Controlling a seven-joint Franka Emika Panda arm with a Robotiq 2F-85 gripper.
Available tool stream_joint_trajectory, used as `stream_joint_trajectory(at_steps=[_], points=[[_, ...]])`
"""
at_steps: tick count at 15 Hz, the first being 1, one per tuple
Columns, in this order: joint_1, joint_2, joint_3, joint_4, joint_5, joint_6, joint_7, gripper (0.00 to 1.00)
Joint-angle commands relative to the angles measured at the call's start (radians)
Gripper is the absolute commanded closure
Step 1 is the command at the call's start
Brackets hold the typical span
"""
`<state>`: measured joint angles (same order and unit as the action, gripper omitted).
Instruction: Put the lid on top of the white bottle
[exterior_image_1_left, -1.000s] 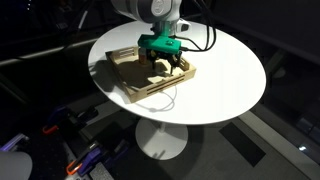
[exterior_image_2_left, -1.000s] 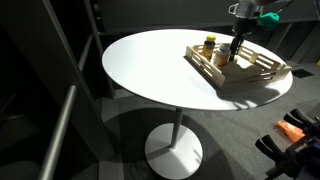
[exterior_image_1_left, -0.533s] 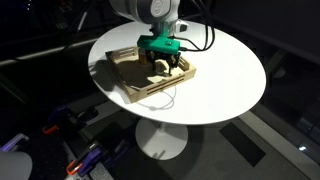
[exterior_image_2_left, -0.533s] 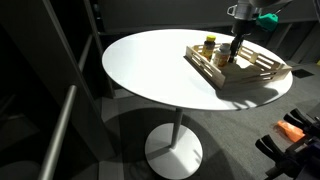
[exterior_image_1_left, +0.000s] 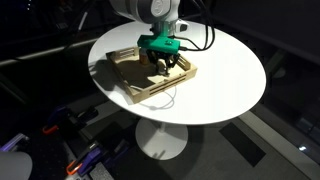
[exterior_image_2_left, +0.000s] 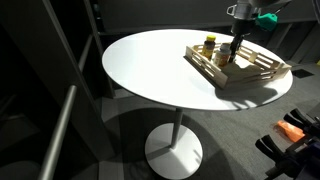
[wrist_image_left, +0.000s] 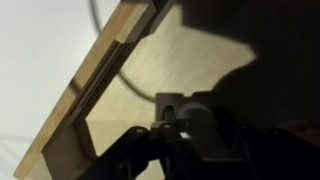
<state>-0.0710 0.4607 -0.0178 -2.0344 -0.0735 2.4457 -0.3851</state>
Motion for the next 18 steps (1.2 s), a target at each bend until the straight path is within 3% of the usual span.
stream_joint_trajectory(at_steps=[1,8,18], points=[[-0.005,-0.033,-0.002,0.013,-0.026,-0.019,0.034,0.81],[0.012,-0.111,-0.005,0.031,-0.048,-0.073,0.045,0.81],[0.037,-0.213,0.052,0.041,-0.015,-0.237,-0.021,0.81]])
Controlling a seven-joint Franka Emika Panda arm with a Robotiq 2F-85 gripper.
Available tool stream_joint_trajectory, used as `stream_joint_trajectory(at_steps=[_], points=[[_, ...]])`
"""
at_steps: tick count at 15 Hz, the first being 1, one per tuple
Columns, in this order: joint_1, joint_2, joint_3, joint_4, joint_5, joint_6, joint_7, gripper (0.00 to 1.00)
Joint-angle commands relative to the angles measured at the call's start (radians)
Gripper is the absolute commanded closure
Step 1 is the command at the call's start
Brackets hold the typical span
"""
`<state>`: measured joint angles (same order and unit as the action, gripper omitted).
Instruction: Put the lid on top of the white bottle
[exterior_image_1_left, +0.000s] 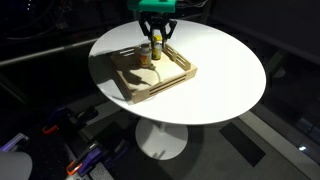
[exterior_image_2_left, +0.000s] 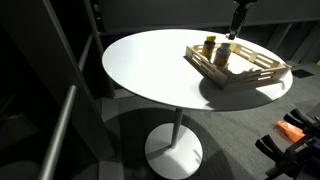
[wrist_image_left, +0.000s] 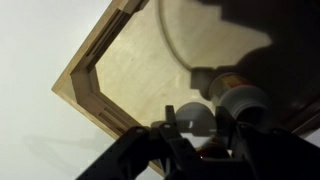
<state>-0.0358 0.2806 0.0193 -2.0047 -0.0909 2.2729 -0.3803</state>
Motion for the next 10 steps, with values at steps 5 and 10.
stream_joint_trajectory(at_steps=[5,10], points=[[0.011,-0.059,0.03,0.01,0.011,-0.135,-0.049,0.81],[0.014,-0.043,0.036,0.014,0.016,-0.137,-0.054,0.81]])
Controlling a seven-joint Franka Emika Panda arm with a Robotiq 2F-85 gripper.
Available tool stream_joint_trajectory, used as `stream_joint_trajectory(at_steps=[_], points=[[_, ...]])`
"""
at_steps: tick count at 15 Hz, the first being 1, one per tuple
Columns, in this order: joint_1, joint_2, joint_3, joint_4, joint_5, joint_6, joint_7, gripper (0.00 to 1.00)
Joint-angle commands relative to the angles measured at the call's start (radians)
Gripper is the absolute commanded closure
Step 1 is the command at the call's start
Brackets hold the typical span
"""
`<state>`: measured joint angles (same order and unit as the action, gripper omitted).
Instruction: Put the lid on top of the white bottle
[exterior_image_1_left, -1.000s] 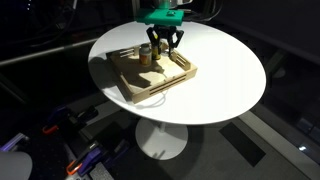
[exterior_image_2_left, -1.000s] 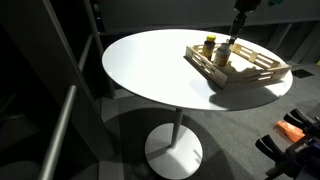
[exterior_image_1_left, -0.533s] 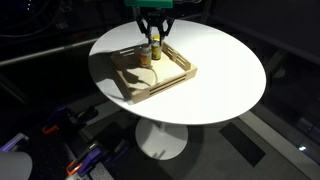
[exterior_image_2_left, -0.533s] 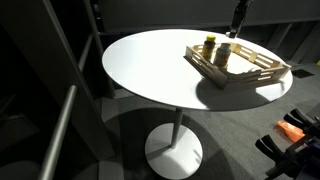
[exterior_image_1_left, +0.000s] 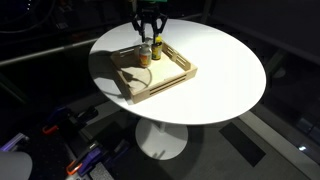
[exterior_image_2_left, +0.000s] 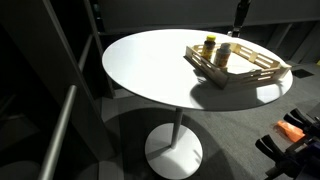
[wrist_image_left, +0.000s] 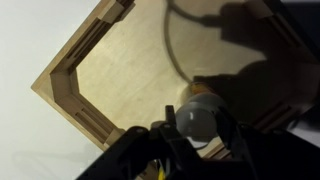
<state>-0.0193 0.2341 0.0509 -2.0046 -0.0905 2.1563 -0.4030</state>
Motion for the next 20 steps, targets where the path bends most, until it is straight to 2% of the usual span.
stream_joint_trajectory(at_steps=[1,20], points=[[-0.002,0.007,0.006,0.015,0.016,-0.016,-0.033,0.81],[0.0,0.047,0.03,0.016,0.022,0.036,-0.071,0.77]])
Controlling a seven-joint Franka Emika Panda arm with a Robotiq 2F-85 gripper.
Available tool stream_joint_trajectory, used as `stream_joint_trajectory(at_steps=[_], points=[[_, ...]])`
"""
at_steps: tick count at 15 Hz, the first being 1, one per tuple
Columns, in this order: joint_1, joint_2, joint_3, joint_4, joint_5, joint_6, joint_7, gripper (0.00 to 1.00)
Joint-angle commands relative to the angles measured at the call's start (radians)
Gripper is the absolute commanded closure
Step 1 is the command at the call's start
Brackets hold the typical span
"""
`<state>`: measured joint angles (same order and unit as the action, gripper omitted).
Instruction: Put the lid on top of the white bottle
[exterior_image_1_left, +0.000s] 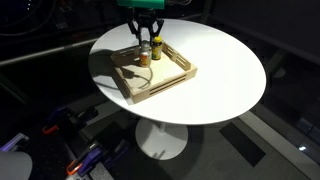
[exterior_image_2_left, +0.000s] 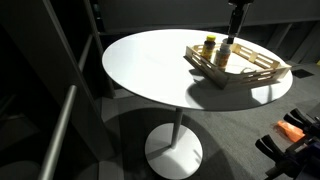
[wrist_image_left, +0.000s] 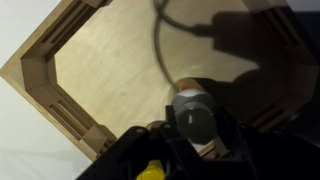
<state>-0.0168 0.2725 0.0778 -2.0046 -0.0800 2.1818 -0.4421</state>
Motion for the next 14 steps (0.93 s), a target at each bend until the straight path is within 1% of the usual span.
stream_joint_trajectory(at_steps=[1,14], points=[[-0.003,0.01,0.004,0.016,0.011,0.014,-0.033,0.77],[-0.005,0.027,0.008,0.018,0.016,0.03,-0.061,0.76]])
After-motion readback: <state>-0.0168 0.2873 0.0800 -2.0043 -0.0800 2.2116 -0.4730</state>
